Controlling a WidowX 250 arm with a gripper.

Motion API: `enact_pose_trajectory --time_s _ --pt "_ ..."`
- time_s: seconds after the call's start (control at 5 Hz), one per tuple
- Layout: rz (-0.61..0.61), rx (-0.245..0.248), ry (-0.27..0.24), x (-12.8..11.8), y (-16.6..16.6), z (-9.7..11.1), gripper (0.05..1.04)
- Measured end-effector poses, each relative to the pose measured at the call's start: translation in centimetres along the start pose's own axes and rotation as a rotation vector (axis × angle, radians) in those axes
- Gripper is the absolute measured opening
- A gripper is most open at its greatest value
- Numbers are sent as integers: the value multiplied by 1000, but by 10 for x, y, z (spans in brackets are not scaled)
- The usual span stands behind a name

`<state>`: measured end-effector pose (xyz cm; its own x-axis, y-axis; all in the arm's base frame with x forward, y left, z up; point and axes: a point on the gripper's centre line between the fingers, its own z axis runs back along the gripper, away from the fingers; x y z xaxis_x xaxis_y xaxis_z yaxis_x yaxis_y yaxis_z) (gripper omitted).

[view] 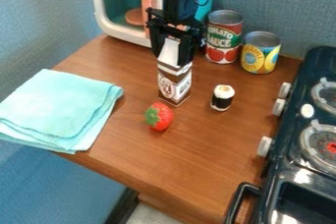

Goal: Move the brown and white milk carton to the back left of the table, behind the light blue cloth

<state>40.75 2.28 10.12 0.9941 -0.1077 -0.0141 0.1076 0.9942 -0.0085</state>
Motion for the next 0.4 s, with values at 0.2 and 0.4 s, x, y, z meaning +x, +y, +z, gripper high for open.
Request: enact_pose_trajectory --time_s 0.2,0.4 --pt "-3 -18 3 -2 3 2 820" --pt "19 -16 -11 -13 29 12 820"
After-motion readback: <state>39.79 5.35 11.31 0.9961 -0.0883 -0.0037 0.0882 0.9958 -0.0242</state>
